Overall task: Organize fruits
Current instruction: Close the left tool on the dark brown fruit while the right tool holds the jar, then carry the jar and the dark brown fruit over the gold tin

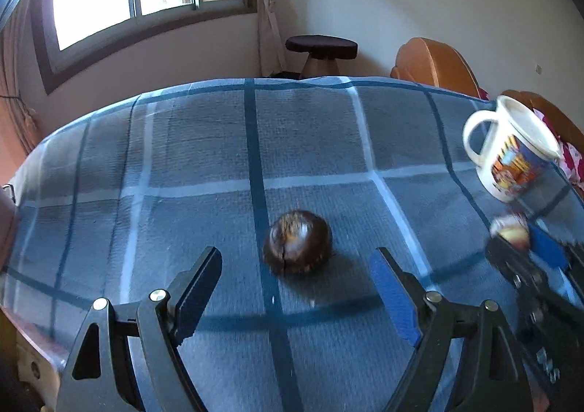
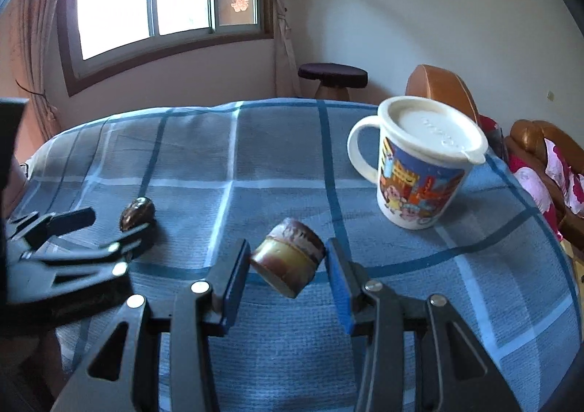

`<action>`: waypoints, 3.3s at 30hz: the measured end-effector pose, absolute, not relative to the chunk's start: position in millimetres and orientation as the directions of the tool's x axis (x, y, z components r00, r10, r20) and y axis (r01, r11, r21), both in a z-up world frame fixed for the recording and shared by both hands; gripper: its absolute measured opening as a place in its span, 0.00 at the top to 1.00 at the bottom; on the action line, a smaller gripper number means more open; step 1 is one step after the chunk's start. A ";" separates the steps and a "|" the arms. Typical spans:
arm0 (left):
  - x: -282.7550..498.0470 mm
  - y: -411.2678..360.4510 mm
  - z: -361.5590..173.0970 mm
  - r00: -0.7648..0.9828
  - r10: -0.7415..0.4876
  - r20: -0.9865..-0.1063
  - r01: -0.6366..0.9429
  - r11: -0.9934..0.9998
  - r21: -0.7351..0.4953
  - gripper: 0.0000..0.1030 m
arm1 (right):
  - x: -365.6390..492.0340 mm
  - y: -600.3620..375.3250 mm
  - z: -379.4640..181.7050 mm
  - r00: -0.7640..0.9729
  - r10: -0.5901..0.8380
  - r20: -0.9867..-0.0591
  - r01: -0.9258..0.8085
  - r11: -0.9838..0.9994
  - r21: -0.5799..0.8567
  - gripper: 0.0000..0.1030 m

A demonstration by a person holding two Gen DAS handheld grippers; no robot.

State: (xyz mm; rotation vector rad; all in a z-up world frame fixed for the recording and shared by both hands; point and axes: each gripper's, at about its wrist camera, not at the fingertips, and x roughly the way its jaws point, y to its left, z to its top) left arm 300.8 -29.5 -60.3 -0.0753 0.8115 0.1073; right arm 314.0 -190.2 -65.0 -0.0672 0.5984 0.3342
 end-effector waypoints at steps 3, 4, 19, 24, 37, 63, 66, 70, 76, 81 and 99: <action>310.4 -25.8 -64.9 0.679 0.061 -0.732 -0.133 0.990 -0.041 0.18 | 312.8 -190.2 -64.8 0.774 0.298 -0.559 -0.332 0.942 0.043 0.56; 313.3 -24.0 -66.9 0.672 0.059 -0.738 -0.137 0.989 -0.046 0.18 | 312.4 -189.8 -64.5 0.774 0.301 -0.557 -0.334 0.941 0.045 0.56; 310.2 -6.0 -69.8 0.658 -0.042 -0.752 -0.092 0.986 -0.136 0.57 | 301.3 -187.1 -61.9 0.775 0.356 -0.521 -0.377 0.924 0.071 0.56; 296.3 -5.0 -65.6 0.675 -0.043 -0.736 -0.076 0.989 -0.127 0.57 | 293.4 -187.3 -59.1 0.792 0.361 -0.492 -0.380 0.923 0.065 0.56; 271.9 -21.1 -54.7 0.743 -0.011 -0.669 -0.047 0.997 -0.069 0.57 | 276.7 -187.6 -52.3 0.833 0.364 -0.416 -0.381 0.924 0.045 0.56; 228.0 -27.2 -39.4 0.829 0.029 -0.559 -0.047 0.999 -0.018 0.57 | 241.7 -190.5 -44.5 0.892 0.350 -0.286 -0.362 0.932 0.009 0.56; 222.9 -26.7 -37.9 0.836 0.030 -0.548 -0.048 0.999 -0.017 0.57 | 236.8 -190.4 -43.9 0.897 0.350 -0.269 -0.361 0.933 0.009 0.56; 214.5 -27.7 -36.6 0.844 0.031 -0.536 -0.043 0.999 -0.008 0.57 | 230.3 -191.3 -43.2 0.903 0.351 -0.248 -0.360 0.933 0.011 0.56; 203.2 -29.1 -33.7 0.859 0.040 -0.511 -0.043 0.999 0.006 0.57 | 224.5 -190.3 -42.7 0.907 0.352 -0.233 -0.359 0.933 0.011 0.56; 195.9 -28.4 -31.8 0.867 0.046 -0.496 -0.048 0.999 0.008 0.57 | 216.4 -186.8 -42.7 0.909 0.353 -0.223 -0.362 0.932 0.000 0.56; 160.7 -24.2 -29.4 0.881 0.020 -0.473 -0.017 1.000 0.012 0.57 | 186.5 -188.5 -42.0 0.903 0.383 -0.194 -0.389 0.921 0.005 0.56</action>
